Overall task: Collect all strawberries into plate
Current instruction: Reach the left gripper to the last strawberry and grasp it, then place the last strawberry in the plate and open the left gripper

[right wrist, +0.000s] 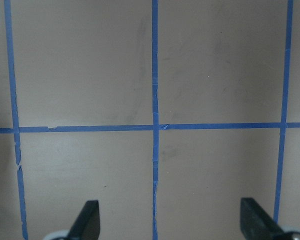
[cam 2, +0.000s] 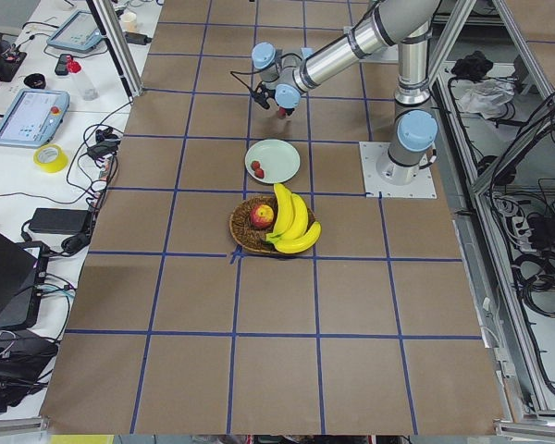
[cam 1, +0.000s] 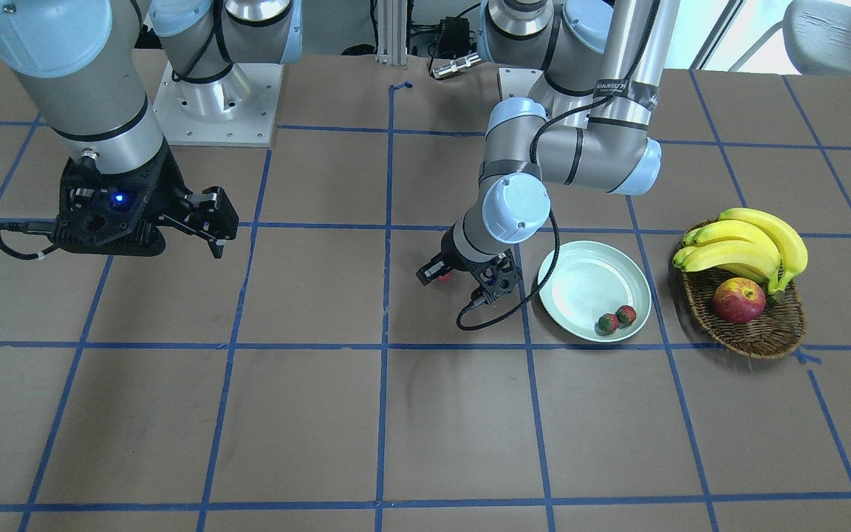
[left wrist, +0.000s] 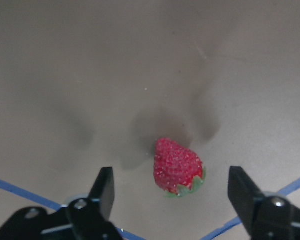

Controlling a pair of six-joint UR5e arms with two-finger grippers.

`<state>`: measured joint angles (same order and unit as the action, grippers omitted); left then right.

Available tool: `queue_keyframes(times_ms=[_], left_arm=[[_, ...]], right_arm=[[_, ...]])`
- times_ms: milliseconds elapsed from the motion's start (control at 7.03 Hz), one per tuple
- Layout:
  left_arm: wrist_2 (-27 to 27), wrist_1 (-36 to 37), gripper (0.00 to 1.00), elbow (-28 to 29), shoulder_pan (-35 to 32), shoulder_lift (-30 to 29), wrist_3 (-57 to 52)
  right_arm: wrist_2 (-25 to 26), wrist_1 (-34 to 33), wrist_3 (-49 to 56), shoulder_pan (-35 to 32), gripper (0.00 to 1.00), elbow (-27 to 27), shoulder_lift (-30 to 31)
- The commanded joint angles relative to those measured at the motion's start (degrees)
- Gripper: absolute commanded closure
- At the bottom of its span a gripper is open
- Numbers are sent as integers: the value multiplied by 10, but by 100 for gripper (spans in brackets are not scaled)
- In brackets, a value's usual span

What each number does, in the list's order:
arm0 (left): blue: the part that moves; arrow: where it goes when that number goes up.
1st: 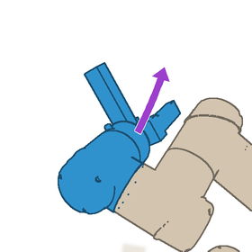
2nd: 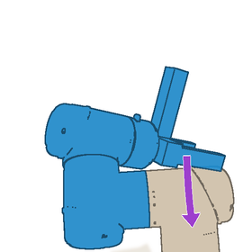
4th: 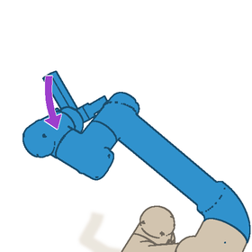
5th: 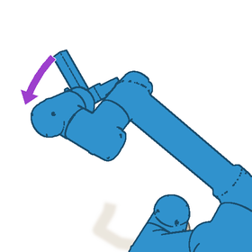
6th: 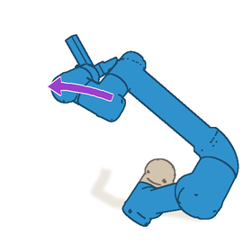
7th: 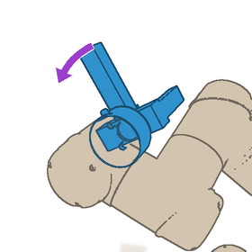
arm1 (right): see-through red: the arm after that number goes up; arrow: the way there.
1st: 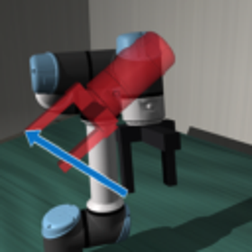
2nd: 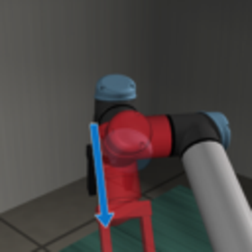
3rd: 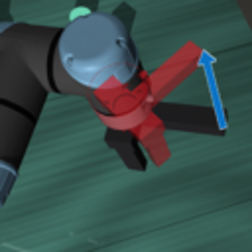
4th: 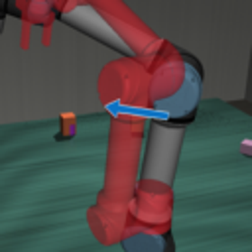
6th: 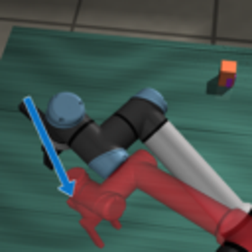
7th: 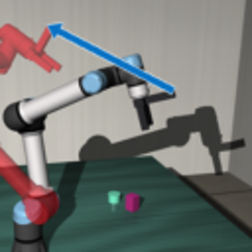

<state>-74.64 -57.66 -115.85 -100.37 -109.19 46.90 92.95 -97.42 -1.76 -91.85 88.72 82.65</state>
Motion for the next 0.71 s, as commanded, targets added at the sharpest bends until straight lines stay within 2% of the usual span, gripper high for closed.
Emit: queue_keyframes(times_ms=[0, 142, 284, 427, 569], left_arm=[[-2, 2, 100, 18, 2, 4, -33], [-6, -1, 100, 43, 3, 7, -33], [-47, -10, 100, 64, 7, 19, -35], [-118, -31, 100, 88, 18, 27, -61], [-165, -103, 100, 111, 43, 35, -148]], right_arm=[[3, -1, 0, 0, 0, 0, 0], [3, -1, 0, 0, 0, -2, 1], [5, 0, 0, 0, 0, -2, 2], [2, 0, 0, 0, 0, -2, 2], [-1, 0, 0, 0, 0, -2, 2]])
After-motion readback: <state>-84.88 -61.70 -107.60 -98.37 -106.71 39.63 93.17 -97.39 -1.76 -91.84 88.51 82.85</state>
